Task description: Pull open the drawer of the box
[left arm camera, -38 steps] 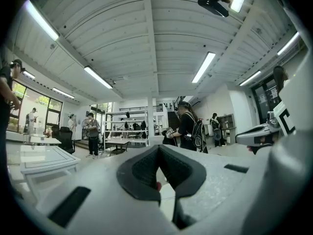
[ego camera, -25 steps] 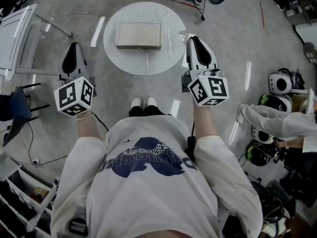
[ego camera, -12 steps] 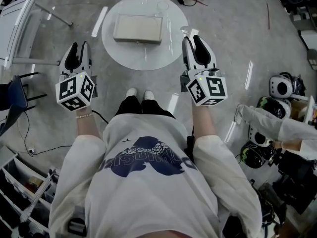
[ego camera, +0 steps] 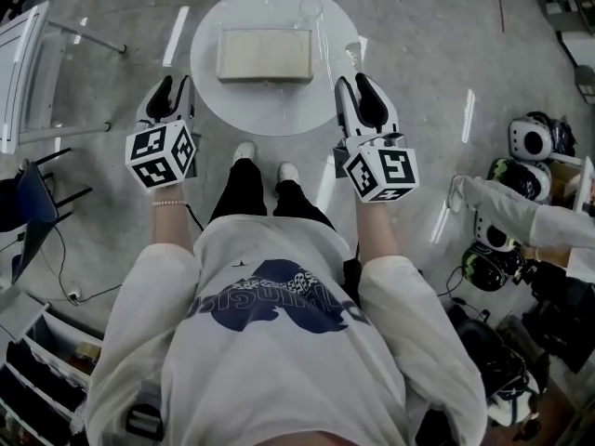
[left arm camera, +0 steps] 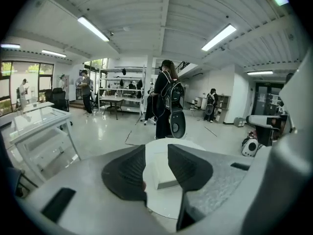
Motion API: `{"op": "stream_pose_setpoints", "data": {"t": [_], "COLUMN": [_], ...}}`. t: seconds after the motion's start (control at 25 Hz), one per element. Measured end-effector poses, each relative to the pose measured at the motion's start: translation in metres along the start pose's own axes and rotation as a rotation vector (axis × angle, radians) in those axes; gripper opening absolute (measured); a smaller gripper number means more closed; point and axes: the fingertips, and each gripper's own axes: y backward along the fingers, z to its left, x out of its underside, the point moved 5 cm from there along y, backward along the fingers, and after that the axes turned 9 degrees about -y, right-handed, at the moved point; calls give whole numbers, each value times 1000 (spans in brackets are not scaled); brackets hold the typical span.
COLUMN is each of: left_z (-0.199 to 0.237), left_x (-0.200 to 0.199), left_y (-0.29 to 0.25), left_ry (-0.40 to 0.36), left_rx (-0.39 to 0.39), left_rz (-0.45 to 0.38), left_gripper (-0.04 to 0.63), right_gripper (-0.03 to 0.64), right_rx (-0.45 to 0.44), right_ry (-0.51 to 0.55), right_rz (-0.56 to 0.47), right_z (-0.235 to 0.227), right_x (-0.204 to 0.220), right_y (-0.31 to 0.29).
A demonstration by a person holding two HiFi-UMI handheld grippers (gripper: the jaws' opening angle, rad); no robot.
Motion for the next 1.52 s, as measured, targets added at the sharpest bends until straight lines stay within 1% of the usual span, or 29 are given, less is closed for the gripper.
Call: {"op": "stream_pose_setpoints", "data": {"t": [0.16, 0.24, 0.36, 0.52, 0.76, 0.88, 1.04, 1.2, 1.32, 1.44, 1.52], "left_z": [8, 9, 5, -2, -5, -4, -5, -7, -6, -4, -4], "left_x": [12, 22, 44, 71, 102, 111, 120, 127, 128, 131, 130], "left_y": [-36, -54, -81, -113, -143, -153, -162, -166, -168, -171, -172], "left_ry": [87, 84, 72, 76, 93, 105, 102, 126, 172, 264, 293], "left_rx": [112, 154, 212, 263, 293, 303, 316, 336, 341, 344, 346], "left_rz": [25, 64, 143, 234, 343, 376, 412, 451, 464, 495, 510], "left_gripper": [123, 123, 123, 123, 124, 123, 124, 124, 124, 121, 99], "right_gripper": [106, 107, 109, 110, 112, 112, 112, 112, 112, 112, 112], "right_rx": [46, 67, 93, 122, 154, 174, 198, 216, 225, 229, 240], "right_ry": [1, 2, -1, 0, -7, -14, -22, -21, -25, -24, -20], "right_rz": [34, 51, 82, 117, 157, 165, 173, 184, 190, 214, 249], "right_z": [13, 17, 22, 29, 37, 36, 32, 29, 27, 26, 24], "right_x": [17, 25, 40, 56, 77, 84, 91, 98, 102, 108, 115], "right_y": [-18, -26, -34, -43, -46, -46, -46, -48, -51, -57, -61]}}
